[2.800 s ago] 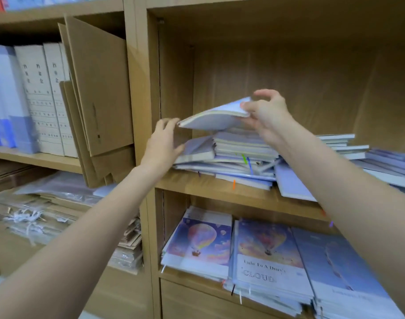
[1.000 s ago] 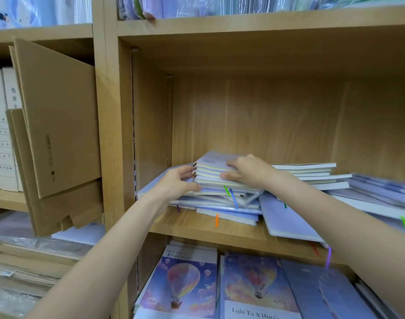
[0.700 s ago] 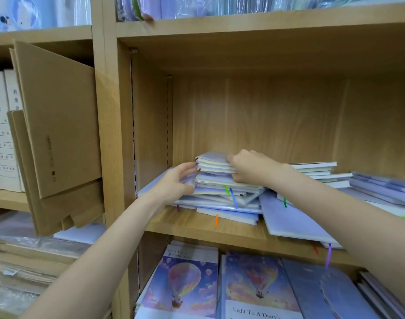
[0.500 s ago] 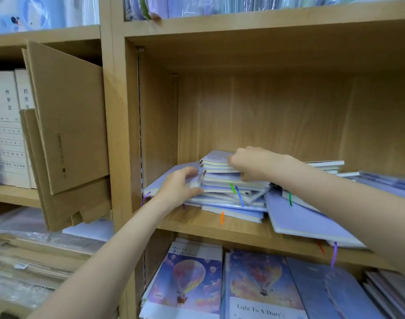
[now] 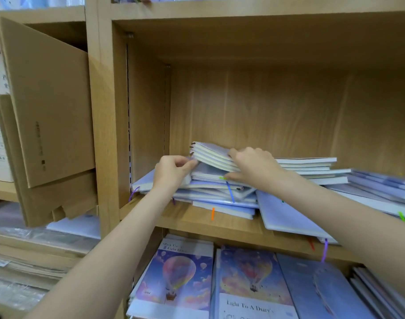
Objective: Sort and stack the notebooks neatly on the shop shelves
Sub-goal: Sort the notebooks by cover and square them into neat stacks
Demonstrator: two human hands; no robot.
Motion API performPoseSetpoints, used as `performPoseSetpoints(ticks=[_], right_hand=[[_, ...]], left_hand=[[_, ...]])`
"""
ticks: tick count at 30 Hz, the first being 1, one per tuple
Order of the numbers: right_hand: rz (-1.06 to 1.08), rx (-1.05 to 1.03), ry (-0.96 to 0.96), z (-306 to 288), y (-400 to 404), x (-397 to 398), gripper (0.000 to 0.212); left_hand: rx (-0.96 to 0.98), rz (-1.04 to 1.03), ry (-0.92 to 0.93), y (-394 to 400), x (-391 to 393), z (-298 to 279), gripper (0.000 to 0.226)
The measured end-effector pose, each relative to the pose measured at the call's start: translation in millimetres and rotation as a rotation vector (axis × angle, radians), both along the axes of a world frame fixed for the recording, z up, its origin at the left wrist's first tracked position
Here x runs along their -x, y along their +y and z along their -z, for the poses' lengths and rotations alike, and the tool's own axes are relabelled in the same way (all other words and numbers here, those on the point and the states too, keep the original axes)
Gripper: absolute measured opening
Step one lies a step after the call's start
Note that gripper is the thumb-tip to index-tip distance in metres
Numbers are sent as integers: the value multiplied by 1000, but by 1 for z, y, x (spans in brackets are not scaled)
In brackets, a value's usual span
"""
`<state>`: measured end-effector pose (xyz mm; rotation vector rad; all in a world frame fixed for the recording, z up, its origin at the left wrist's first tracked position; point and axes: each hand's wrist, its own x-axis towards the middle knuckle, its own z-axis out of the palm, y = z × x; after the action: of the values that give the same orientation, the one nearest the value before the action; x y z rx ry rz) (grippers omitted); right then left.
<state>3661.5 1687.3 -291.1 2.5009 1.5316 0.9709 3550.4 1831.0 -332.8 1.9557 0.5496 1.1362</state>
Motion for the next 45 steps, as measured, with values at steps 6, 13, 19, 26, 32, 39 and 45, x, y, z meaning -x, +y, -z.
performPoseSetpoints(ticks=[6, 13, 19, 26, 32, 39, 45], right_hand=[[11, -36, 164, -4, 1, -8, 56], [26, -43, 178, -6, -1, -10, 47], [40, -17, 178, -6, -3, -10, 50], [56, 2, 211, -19, -17, -15, 45], [116, 47, 70, -14, -13, -11, 33], [132, 45, -79, -3, 10, -11, 33], [21, -287, -64, -28, -22, -7, 28]], left_hand=[[-251, -22, 291, 5, 9, 9, 30], [-68, -73, 402, -1, -4, 2, 34], [-57, -184, 393, -14, -10, 3, 20], [-93, -187, 305, -14, -8, 14, 20], [-157, -174, 275, -10, -7, 20, 29], [-492, -143, 244, 10, 32, 57, 52], [-511, -274, 359, 2, 27, 37, 47]])
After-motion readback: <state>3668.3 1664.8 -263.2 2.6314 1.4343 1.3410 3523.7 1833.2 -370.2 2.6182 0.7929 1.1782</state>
